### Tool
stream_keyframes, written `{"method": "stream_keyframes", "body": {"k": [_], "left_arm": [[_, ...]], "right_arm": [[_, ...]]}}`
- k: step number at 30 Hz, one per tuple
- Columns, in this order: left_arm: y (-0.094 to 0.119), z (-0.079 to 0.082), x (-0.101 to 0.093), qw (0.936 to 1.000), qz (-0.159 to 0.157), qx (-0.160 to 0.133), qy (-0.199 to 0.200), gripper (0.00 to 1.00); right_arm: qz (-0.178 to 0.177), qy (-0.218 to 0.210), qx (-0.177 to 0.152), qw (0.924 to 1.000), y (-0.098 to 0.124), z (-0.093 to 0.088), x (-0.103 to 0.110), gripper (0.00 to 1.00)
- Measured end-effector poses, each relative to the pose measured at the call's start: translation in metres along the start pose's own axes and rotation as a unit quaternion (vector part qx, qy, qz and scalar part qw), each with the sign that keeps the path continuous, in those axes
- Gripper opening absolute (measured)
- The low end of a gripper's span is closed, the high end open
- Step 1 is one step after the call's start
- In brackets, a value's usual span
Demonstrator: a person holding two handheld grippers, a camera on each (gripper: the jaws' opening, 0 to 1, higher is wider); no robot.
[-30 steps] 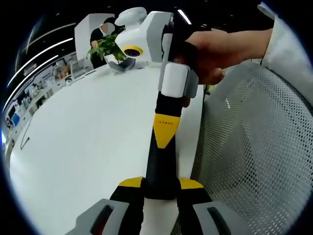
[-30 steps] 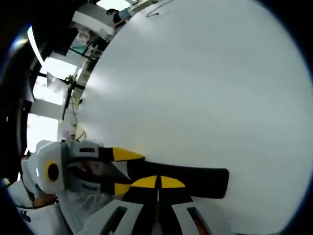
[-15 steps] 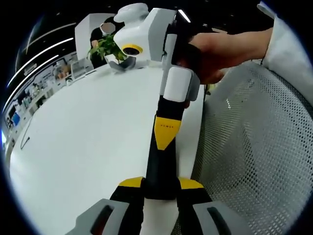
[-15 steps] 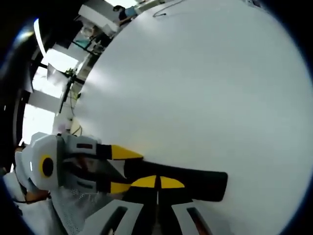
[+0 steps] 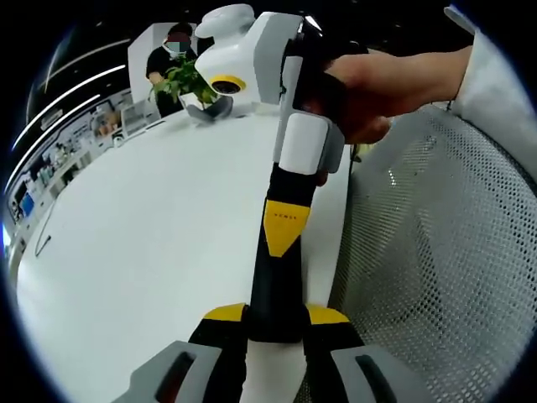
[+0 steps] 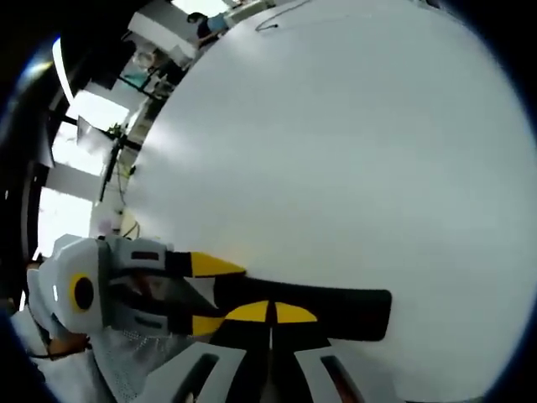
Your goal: Press the specified remote control buttons in sequence, fully releasing each button before pressing the next.
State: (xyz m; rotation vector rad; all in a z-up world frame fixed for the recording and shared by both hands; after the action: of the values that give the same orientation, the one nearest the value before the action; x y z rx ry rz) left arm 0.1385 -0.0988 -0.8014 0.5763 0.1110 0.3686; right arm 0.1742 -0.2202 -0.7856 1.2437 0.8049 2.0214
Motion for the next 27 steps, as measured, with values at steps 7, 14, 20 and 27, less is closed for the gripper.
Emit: {"method": "stream_keyframes", "body": {"k": [7, 14, 20, 27], "left_arm": [[-0.0001, 0.0000, -0.0001, 1.0000, 0.001, -0.002, 0.002, 0.24], [-0.0004, -0.0004, 0.0002, 1.0000, 0.002, -0.003, 0.003, 0.24], [-0.0002, -0.0001, 0.0001, 1.0000, 0.003, -0.003, 0.004, 0.24], [-0.0017, 0.0008, 0.0000, 1.0000, 0.004, -0.004, 0.005, 0.24]], "right_arm": [[0.010, 0.007, -0.005, 0.9999, 0.0016, -0.0020, 0.0041, 0.00], [0.022, 0.006, -0.011, 0.9997, 0.0002, -0.0005, 0.0045, 0.00], [0.028, 0.020, -0.001, 0.9994, -0.0057, -0.0029, 0.0093, 0.00], [0.021, 0.029, 0.002, 0.9994, -0.0043, -0.0016, 0.0060, 0.00]]}}
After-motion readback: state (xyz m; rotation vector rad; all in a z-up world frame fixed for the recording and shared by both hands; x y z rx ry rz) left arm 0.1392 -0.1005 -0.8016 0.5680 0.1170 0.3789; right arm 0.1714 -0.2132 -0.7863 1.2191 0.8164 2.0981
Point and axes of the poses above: the point that each gripper's makers call its tool centre point, and the gripper's own axes: y roughly backward along the fingers, x roughly to its left, z roughly out of its top, the point moved 8 cm from there along y, roughly backward along the fingers, and after that the axes turned 13 degrees about -x, right-handed, at the moved point
